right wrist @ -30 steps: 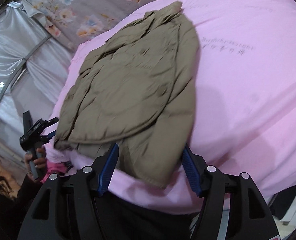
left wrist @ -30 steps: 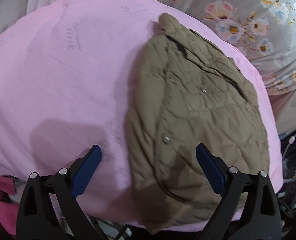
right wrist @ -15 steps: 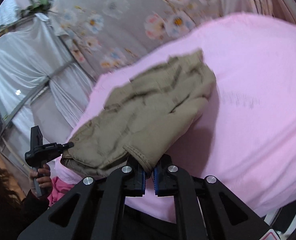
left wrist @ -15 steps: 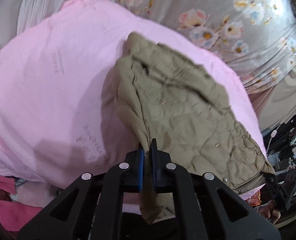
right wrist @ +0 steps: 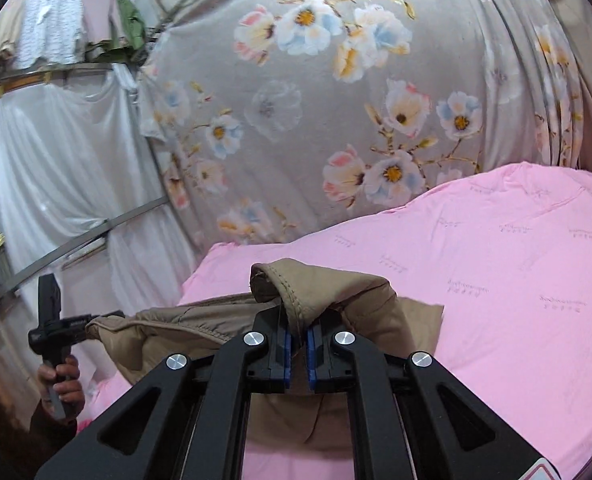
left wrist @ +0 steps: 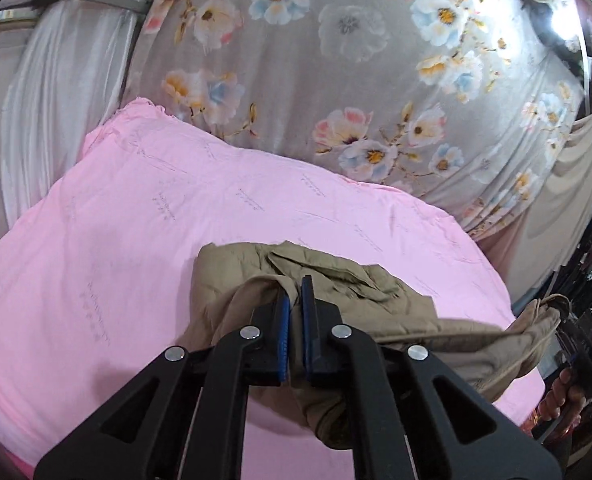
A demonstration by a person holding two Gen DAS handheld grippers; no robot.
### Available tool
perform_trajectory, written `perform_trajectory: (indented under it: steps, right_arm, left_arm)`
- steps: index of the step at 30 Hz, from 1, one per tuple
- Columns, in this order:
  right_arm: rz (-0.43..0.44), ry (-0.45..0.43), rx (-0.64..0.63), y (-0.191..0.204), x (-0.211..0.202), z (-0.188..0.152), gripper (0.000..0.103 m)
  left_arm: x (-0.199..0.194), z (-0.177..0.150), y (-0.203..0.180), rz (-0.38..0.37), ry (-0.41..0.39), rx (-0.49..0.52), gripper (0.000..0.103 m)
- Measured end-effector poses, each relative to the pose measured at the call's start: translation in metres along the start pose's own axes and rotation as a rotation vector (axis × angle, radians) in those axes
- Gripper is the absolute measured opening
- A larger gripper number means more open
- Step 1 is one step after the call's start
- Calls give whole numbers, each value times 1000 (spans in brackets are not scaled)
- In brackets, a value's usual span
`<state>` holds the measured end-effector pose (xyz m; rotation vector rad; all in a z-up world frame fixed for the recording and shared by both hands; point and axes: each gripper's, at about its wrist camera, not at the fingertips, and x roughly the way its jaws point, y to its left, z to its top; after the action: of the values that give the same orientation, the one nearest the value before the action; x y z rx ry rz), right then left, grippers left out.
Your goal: Fold large clothes
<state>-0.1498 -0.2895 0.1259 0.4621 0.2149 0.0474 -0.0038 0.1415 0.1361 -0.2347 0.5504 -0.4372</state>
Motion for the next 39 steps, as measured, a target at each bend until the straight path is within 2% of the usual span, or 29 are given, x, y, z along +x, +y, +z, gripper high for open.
perform_trajectory:
  steps: [3,6,14,15,17,18,19,21,22,24,25,26,28,30,34,37,39]
  right_arm:
    - [-54,21,62,-22,59,10,6]
    - [-136,41,67,-43,108,9,6]
    - [-287,197,100,-103,212,-28,8]
    - [-299,217,106,-110,222,-36,8]
    - [-305,248,131,-122,232,-49,8]
    - [-300,254,149,-127,233,-53,8]
    - [-281,253,175,-132,233,-55,9]
    - [-248,240,216,-136,224,-52,10]
    - [-242,235,231,-136,219,-49,15]
    - [-215,207,261,-135,201,-41,29]
    - [-209,174,271,-133,188,-36,43]
    - [-206,140,271,-130,175,-30,49]
    - [-205,92,246,-120,155,-19,49]
    - [-234,94,183,-103,151,-12,49]
    - [-320,145,-50,-53,182,-11,33]
    - [-358,215,-192,-32,218,-24,25]
    - [-413,257,-258,-32,244,-34,23]
  left_arm:
    - [58,16,4,70,37,7,5]
    - [116,23,10,151,80,32,7]
    - [229,3,41,278,192,53,11]
    - [235,-1,44,284,194,56,14]
    - [241,-6,48,308,172,68,25]
    - [242,-8,51,350,150,80,47]
    - [240,-7,55,390,126,76,64]
    - [232,-3,65,362,103,43,66]
    - [225,-1,70,350,98,34,66]
    - [209,5,70,362,72,53,66]
    - [199,7,67,357,55,76,66]
    - [186,10,62,352,36,104,66]
    - [170,13,48,331,15,148,66]
    - [161,17,29,294,5,188,66]
    - [186,24,-12,215,61,228,66]
    - [229,20,-29,231,139,248,66]
    - [259,15,-29,292,185,261,66]
